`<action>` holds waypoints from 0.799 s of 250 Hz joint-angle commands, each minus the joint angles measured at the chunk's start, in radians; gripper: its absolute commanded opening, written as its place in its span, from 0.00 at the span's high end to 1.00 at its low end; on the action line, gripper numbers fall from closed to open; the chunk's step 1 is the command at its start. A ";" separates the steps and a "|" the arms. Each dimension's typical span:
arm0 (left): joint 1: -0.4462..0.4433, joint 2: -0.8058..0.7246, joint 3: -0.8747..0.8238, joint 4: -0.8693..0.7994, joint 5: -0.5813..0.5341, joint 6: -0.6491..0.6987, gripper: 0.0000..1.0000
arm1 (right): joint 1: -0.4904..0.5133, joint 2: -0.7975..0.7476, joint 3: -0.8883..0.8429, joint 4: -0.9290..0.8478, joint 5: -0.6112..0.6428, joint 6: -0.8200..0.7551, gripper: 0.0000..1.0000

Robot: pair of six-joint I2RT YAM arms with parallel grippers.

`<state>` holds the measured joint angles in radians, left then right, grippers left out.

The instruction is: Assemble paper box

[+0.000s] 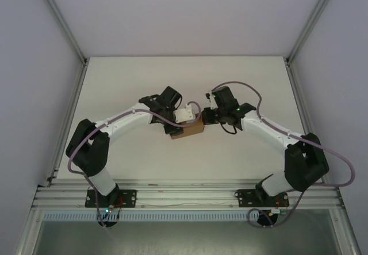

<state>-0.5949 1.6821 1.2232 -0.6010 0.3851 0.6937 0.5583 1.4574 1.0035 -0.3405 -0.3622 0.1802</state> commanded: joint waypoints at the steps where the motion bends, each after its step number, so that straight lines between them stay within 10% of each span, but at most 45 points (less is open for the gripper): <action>1: 0.001 0.012 0.007 0.024 -0.002 -0.019 0.50 | 0.010 0.002 -0.056 0.037 0.118 -0.013 1.00; 126: 0.001 -0.002 -0.011 0.042 -0.010 -0.051 0.48 | 0.053 -0.047 -0.260 0.189 0.088 -0.172 1.00; 200: 0.001 -0.118 -0.046 0.119 -0.073 -0.218 0.00 | 0.155 -0.020 -0.164 0.069 0.317 -0.081 1.00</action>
<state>-0.5949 1.6577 1.2072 -0.5350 0.3714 0.5907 0.6868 1.3960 0.8150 -0.0662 -0.1474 0.0490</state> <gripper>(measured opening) 0.958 0.049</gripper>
